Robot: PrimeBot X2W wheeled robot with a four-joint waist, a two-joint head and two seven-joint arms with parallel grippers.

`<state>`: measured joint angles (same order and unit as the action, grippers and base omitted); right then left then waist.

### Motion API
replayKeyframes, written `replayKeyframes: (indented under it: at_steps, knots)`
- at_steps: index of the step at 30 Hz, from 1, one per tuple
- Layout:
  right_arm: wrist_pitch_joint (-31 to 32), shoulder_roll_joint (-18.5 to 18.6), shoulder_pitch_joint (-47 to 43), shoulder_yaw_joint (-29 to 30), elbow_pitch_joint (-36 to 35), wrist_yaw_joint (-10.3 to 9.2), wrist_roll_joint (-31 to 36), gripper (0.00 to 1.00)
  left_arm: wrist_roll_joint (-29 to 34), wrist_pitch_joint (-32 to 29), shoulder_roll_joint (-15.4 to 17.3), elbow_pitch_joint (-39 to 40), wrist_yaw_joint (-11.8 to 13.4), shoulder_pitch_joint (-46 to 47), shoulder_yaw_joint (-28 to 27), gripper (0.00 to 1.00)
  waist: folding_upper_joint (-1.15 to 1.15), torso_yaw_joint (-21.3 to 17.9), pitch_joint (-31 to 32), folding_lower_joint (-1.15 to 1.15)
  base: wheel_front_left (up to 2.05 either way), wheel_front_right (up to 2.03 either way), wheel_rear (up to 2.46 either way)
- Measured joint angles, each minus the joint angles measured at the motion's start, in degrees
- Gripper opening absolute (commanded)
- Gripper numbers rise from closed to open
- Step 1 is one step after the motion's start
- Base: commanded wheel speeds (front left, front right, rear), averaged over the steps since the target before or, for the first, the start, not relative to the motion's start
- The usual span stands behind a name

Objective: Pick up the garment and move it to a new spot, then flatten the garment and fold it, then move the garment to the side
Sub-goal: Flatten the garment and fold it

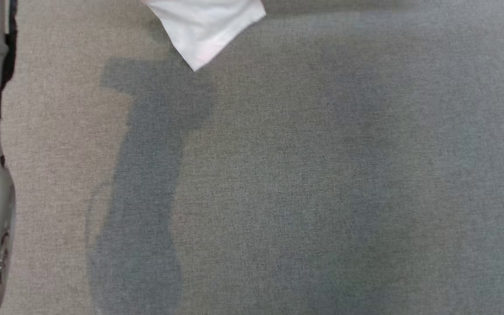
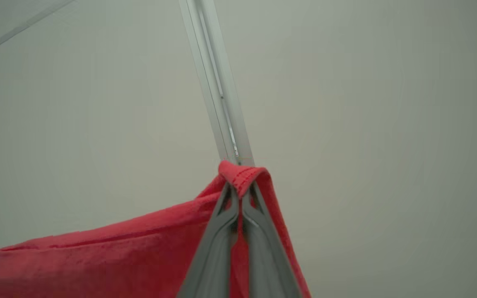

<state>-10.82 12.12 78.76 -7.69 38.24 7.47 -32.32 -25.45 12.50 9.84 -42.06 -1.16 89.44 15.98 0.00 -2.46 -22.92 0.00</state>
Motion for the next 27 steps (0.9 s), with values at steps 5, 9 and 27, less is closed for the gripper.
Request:
replayKeyframes:
  at_steps: [5, 9, 27]
  knots:
    - [-1.3, -4.52, 3.52, -2.59, 13.38, 0.01, 1.18, 0.0, -1.27, 1.49, -1.45, -11.56, -0.56, 0.73, -0.69, 0.0, 0.0, 0.16, 0.27, 0.0, 0.0, 0.0, 0.0]
    - [-1.65, -6.46, 1.99, -5.72, 21.25, 0.01, 1.37, 0.0, -2.48, 1.88, -3.2, -19.16, -1.81, -2.52, -0.86, 0.0, 0.0, 0.75, -0.46, 0.0, 0.0, 0.0, 0.0]
    - [-4.03, -5.84, -28.51, -17.35, 18.16, 0.01, -11.82, 0.0, -2.13, 2.49, -6.32, -11.5, -4.9, -40.17, -7.86, 0.0, 0.0, 3.2, -0.04, 0.0, 0.0, 0.0, 0.0]
